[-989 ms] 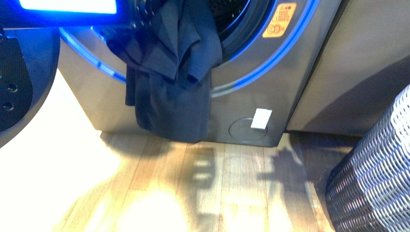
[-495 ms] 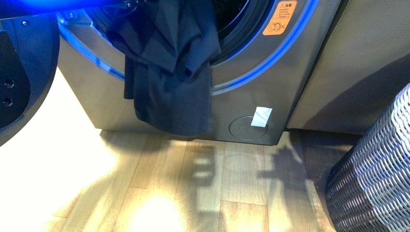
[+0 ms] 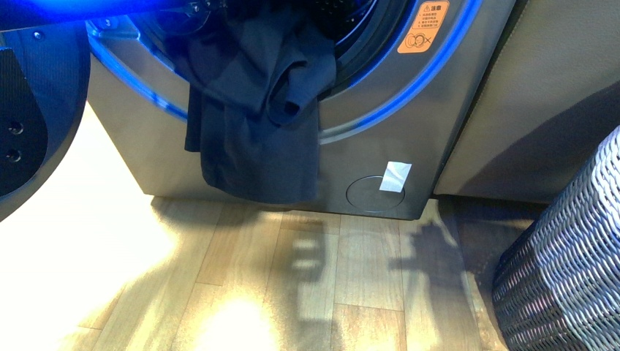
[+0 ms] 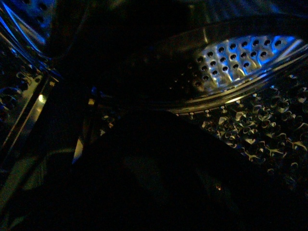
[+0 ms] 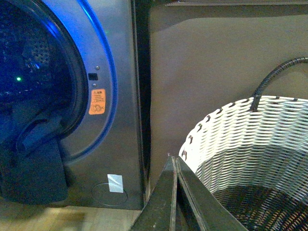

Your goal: Put clothes into washing machine

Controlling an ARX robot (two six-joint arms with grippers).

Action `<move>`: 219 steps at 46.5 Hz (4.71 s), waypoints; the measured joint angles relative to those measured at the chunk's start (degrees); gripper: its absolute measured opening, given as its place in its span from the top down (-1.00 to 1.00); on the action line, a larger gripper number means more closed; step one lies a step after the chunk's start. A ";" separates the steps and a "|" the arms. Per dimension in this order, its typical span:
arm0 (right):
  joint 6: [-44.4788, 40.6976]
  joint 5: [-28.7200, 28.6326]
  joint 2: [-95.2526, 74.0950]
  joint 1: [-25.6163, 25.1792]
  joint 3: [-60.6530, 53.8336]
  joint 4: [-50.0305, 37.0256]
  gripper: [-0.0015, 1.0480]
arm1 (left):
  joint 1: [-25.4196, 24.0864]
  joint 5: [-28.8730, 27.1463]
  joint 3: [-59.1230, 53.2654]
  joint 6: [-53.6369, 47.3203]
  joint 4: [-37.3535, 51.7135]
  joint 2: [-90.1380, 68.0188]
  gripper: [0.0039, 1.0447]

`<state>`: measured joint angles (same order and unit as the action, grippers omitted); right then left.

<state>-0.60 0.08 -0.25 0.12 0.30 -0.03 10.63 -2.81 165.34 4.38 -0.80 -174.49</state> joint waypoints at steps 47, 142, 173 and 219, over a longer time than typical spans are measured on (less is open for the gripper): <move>-0.02 0.00 0.00 0.00 0.00 0.00 0.95 | -0.20 5.92 -85.05 -6.54 40.39 47.12 -0.88; 0.24 0.00 0.00 0.00 0.00 0.00 -0.49 | -10.54 2.82 -164.82 -4.26 33.27 141.61 0.94; 0.20 0.00 0.00 0.00 0.00 0.00 -0.59 | -10.54 2.80 -164.87 -4.26 14.27 161.24 0.94; 0.37 0.00 0.00 0.00 0.00 0.00 -0.86 | -10.54 2.80 -164.85 -4.22 0.83 174.24 0.08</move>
<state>-0.23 0.08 -0.25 0.12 0.30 -0.03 0.10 -0.01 0.49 0.16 0.03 -0.25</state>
